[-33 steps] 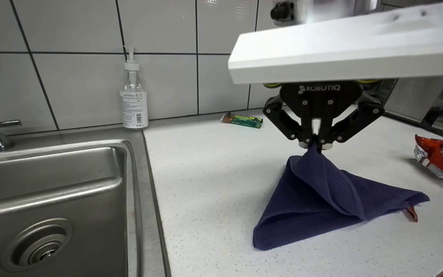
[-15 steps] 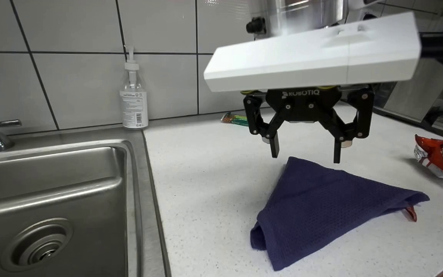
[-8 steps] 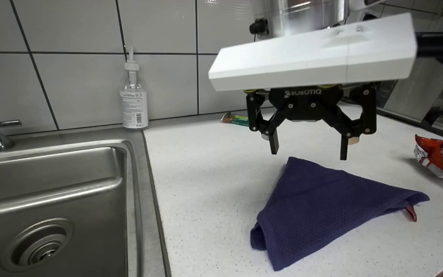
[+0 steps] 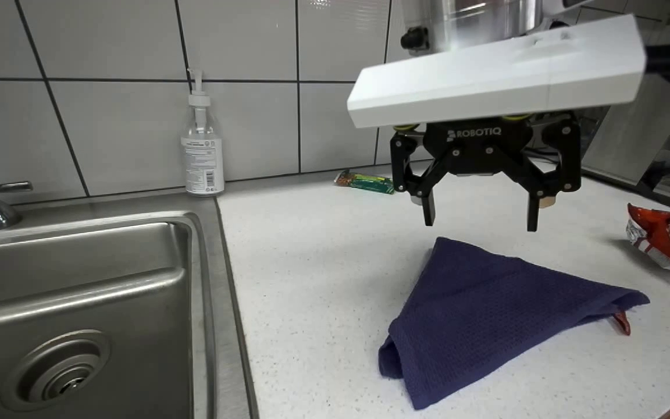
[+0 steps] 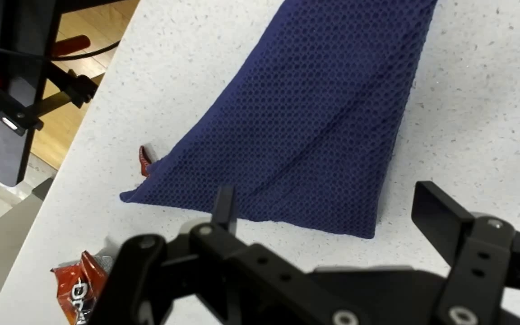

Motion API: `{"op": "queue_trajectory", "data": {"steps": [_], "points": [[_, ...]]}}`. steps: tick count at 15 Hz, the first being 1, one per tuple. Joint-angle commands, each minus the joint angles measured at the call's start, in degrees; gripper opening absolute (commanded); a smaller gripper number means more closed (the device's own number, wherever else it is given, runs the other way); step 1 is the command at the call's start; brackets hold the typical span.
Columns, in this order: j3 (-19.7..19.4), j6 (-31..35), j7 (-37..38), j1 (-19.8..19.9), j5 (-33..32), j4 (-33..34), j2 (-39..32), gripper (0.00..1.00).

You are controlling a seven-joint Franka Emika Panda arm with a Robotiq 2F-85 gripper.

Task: Fold the cloth into a triangular shape

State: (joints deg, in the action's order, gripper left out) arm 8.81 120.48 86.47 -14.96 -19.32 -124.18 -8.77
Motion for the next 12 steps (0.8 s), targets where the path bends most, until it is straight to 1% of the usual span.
{"op": "queue_trajectory", "data": {"steps": [1, 7, 12], "points": [[-0.38, 0.12, -6.58, 1.78, 2.19, -2.86, 3.60, 1.00], [-1.72, 1.60, -16.26, 4.12, 3.59, -7.11, 7.06, 1.00], [-2.81, 2.64, -26.98, 6.27, 8.13, -11.82, 12.24, 1.00]]}}
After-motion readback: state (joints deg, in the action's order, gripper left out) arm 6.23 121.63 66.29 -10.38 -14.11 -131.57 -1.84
